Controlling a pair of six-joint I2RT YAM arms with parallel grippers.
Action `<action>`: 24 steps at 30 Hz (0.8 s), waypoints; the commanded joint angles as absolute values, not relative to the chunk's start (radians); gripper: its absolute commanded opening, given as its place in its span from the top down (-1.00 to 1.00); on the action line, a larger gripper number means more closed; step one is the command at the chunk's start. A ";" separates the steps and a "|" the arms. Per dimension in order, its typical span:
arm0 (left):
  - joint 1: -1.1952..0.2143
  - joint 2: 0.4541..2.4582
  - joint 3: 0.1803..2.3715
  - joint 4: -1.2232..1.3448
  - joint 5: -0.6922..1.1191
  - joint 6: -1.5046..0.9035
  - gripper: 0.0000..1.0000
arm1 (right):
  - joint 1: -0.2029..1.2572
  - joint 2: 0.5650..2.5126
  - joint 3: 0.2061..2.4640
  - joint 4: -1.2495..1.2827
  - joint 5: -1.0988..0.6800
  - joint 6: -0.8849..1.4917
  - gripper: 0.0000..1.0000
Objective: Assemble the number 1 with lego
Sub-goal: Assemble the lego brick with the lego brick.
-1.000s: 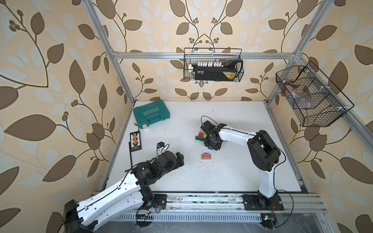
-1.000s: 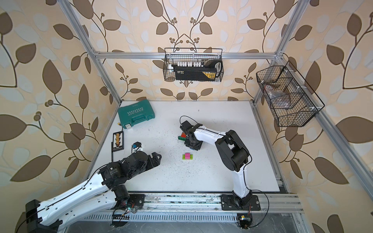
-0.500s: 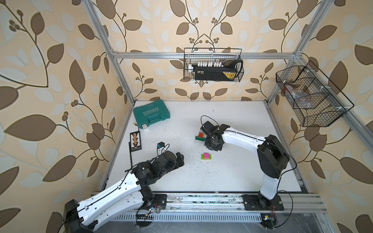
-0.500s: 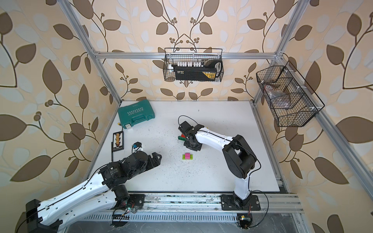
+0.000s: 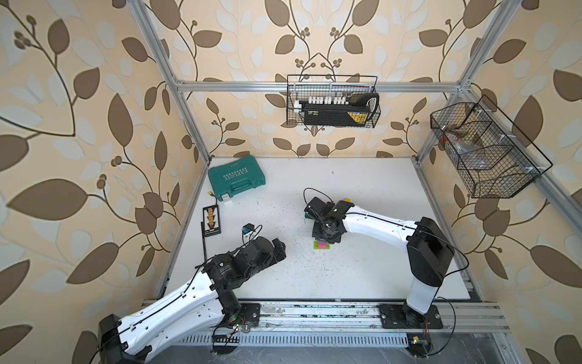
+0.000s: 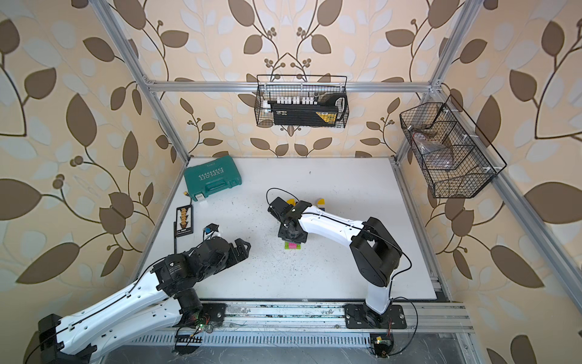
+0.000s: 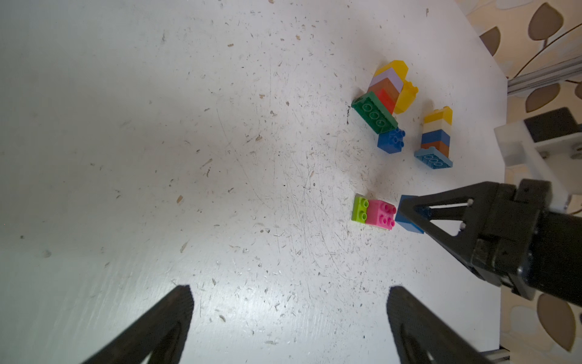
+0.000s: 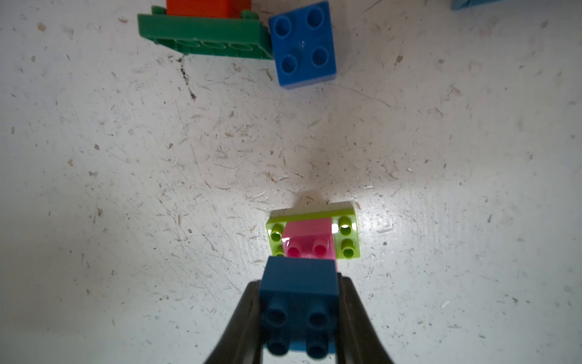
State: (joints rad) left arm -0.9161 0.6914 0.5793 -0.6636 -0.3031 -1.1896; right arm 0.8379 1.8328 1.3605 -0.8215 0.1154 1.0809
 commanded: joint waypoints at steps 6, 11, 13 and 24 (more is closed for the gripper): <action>-0.911 0.629 0.557 -0.699 -0.295 -1.236 -0.98 | 0.850 1.907 1.369 -0.855 0.098 1.068 0.86; -0.911 0.625 0.557 -0.706 -0.298 -1.243 -0.98 | 0.848 1.941 1.387 -0.875 0.107 1.054 0.87; -0.910 0.627 0.558 -0.706 -0.297 -1.241 -0.98 | 0.848 1.953 1.390 -0.878 0.111 1.048 0.87; -0.911 0.611 0.553 -0.707 -0.298 -1.242 -0.98 | 0.827 1.978 1.388 -0.900 0.106 1.025 0.87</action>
State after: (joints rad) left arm -0.9161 0.6212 0.5644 -0.6907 -0.3035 -1.2343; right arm 0.8341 1.9175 1.4086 -0.8642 0.1040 1.0382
